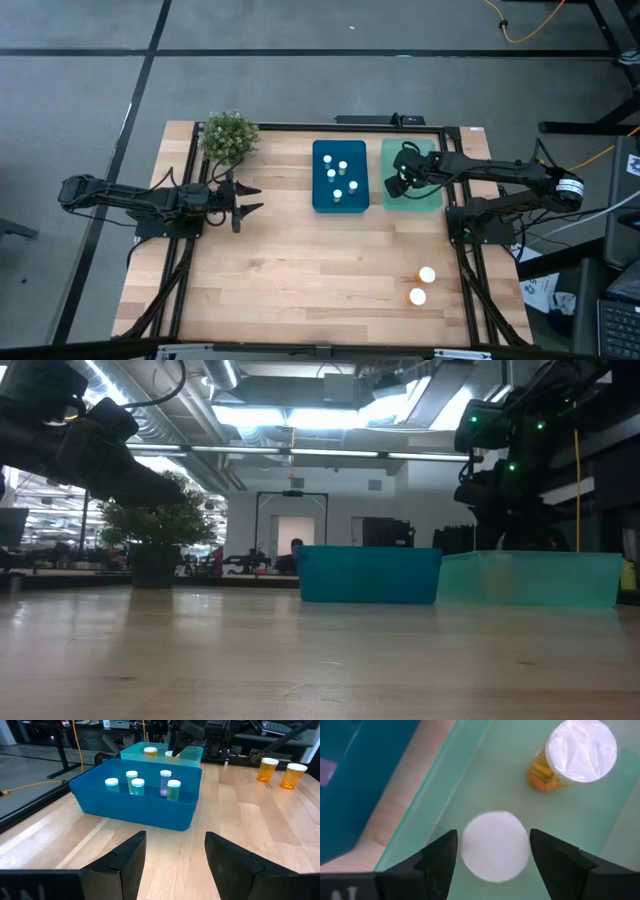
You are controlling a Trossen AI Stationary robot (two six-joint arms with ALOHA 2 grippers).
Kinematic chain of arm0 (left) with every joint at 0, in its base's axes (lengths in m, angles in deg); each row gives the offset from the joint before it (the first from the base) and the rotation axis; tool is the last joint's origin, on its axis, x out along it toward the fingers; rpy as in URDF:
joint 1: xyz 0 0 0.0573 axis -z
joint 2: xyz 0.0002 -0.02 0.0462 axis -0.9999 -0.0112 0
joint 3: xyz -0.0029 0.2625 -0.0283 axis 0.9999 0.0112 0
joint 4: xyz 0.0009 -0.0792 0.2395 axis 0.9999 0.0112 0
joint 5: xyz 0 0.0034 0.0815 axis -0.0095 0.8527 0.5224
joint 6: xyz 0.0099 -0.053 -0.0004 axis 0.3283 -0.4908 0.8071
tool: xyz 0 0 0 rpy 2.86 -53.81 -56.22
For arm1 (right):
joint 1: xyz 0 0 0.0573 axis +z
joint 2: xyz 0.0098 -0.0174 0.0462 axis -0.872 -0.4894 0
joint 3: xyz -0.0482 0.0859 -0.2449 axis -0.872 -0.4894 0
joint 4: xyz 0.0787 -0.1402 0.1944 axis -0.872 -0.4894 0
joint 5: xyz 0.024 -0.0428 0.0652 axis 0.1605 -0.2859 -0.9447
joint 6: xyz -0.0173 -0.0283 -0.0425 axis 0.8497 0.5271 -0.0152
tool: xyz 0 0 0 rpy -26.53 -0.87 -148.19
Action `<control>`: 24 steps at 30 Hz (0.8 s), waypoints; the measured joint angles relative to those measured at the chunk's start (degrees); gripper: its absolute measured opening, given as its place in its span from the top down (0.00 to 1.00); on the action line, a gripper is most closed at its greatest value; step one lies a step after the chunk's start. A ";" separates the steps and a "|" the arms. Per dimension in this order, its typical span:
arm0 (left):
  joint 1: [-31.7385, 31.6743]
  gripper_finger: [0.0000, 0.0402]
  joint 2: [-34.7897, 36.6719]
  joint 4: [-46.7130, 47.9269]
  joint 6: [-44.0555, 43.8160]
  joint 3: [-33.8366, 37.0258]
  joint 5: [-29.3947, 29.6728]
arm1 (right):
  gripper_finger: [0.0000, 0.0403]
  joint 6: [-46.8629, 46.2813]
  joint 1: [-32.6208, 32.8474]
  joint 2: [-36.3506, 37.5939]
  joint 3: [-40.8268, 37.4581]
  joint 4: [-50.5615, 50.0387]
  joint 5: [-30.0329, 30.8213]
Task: Pick and place medicine bottles into bin by pill shape (circle, oval)
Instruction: Put the large orange pill bottle into the green bin
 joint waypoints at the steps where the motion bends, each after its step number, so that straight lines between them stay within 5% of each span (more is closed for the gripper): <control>1: 0.00 0.52 0.00 0.00 0.00 0.02 0.00 | 0.38 0.02 0.02 0.00 0.00 0.21 0.00; 14: 0.00 0.52 0.01 0.00 0.00 0.00 -0.01 | 0.38 -3.56 3.89 5.24 7.09 -7.99 0.51; 24: 0.01 0.52 0.00 0.00 0.00 0.00 -0.01 | 0.48 -30.91 35.31 14.08 7.67 -15.92 2.30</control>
